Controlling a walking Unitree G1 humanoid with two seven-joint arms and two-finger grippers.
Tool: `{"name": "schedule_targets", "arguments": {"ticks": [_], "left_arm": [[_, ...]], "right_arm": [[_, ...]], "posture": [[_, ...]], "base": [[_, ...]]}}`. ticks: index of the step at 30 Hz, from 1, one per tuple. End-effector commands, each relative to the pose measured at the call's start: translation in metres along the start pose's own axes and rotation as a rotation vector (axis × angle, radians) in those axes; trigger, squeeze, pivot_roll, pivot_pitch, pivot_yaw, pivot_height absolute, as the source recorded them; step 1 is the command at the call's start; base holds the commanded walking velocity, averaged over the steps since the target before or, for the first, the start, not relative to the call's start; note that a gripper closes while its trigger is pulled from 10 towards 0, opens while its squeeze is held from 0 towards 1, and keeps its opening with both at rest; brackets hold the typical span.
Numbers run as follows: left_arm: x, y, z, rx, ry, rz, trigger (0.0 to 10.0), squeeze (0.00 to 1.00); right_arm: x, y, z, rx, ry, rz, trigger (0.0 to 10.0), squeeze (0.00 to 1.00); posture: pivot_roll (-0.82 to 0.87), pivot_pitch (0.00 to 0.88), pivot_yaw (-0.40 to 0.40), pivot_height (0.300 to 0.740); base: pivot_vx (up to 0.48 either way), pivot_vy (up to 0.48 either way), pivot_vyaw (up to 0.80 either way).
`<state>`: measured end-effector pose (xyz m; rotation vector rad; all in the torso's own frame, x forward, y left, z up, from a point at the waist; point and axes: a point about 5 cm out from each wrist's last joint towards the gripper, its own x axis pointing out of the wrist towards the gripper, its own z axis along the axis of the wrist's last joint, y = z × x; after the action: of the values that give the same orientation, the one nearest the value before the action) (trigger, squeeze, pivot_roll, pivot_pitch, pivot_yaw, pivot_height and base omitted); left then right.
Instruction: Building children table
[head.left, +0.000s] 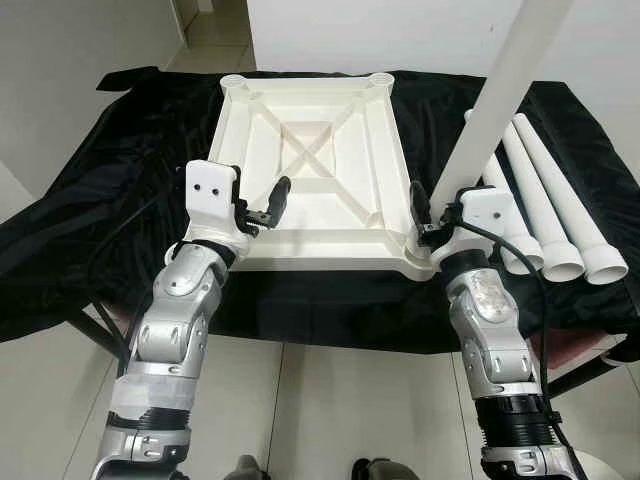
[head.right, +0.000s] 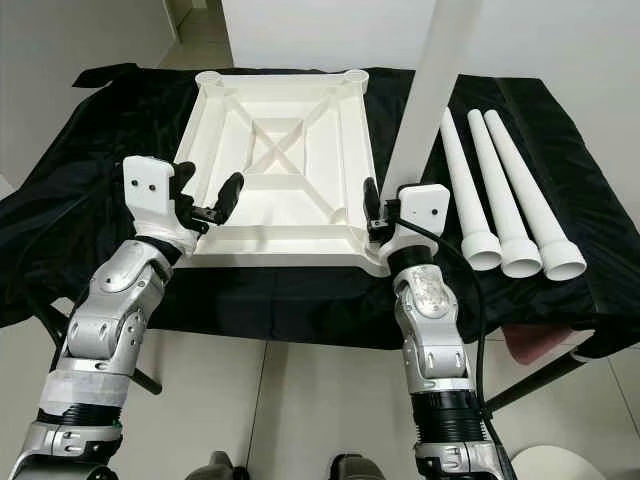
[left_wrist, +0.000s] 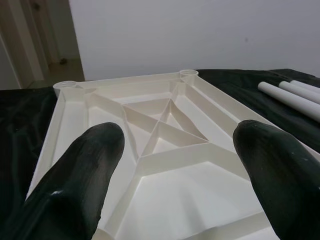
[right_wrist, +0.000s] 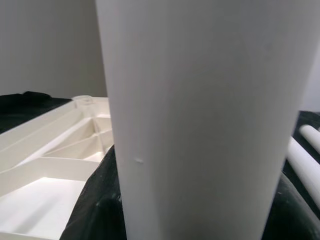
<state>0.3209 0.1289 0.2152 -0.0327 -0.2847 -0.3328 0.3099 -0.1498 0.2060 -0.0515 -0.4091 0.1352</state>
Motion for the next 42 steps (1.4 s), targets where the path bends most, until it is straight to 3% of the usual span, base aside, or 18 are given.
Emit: {"name": "schedule_targets", "arguments": {"ticks": [1,28,42], "left_arm": [[-0.001,0.004,-0.001,-0.005,0.000,0.056,10.0,0.00],[-0.002,0.004,-0.001,-0.010,-0.020,0.073,10.0,0.00],[-0.004,-0.004,-0.005,-0.045,0.002,0.050,10.0,0.00]], "right_arm": [[0.004,-0.002,0.007,-0.007,-0.032,-0.001,10.0,0.00],[0.011,0.000,0.002,-0.029,-0.022,0.033,10.0,0.00],[0.008,0.000,-0.001,-0.037,0.000,0.041,10.0,0.00]], "posture": [[-0.09,0.064,0.033,0.740],[-0.07,0.020,0.015,0.740],[-0.09,0.046,0.004,0.740]], "base": [[0.000,0.000,0.00],[0.266,0.000,0.00],[0.000,0.000,0.00]]}}
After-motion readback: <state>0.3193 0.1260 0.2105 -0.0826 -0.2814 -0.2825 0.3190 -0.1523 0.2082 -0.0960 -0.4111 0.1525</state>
